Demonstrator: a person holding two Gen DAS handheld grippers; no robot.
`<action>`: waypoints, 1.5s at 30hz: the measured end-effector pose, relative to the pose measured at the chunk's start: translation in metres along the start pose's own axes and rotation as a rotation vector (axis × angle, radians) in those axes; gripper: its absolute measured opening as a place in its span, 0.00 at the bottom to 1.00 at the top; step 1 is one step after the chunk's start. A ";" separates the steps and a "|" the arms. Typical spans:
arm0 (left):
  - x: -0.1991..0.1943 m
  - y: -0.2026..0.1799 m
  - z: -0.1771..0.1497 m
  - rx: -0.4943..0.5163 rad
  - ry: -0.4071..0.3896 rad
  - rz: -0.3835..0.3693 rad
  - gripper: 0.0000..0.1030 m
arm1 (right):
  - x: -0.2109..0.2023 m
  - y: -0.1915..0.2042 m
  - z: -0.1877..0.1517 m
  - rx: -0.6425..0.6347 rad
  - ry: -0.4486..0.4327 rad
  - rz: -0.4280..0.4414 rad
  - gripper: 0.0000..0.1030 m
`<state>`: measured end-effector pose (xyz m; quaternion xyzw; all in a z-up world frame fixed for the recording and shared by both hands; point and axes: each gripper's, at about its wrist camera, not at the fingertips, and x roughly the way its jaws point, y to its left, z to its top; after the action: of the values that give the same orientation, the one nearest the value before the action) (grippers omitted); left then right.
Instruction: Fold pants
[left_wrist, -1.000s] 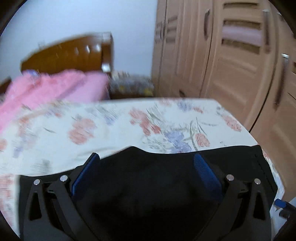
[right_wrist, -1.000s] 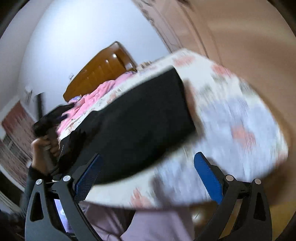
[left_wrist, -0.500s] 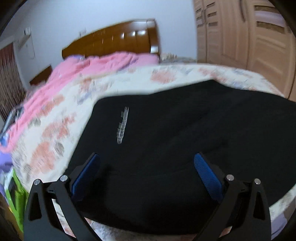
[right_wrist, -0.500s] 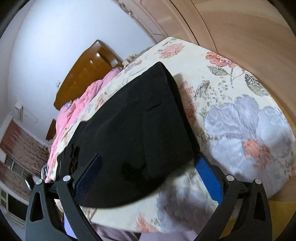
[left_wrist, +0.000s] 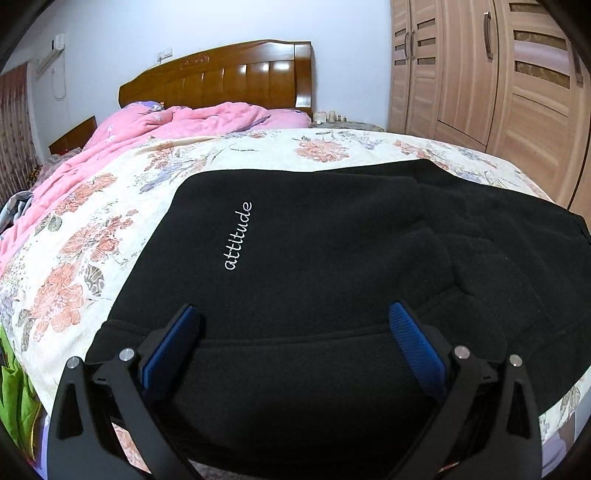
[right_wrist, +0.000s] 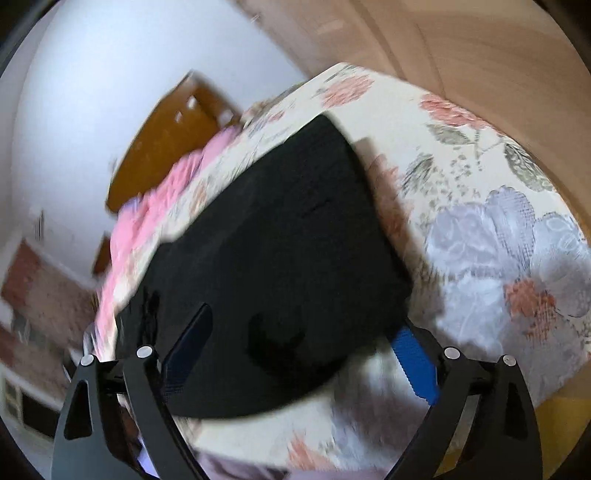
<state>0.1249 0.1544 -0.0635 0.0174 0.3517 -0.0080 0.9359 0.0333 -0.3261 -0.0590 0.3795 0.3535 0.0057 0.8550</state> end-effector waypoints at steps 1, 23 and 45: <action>0.000 0.000 0.000 0.001 0.002 -0.002 0.99 | 0.000 -0.002 -0.001 0.019 -0.016 0.017 0.89; -0.001 -0.001 0.000 -0.015 0.001 -0.003 0.99 | -0.007 -0.005 -0.009 -0.097 -0.105 0.065 0.35; -0.059 0.020 0.003 -0.066 -0.089 -0.003 0.98 | -0.035 0.200 -0.020 -0.552 -0.313 0.144 0.31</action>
<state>0.0831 0.1748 -0.0221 -0.0146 0.3099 0.0015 0.9506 0.0471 -0.1802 0.0835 0.1536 0.1750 0.1035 0.9670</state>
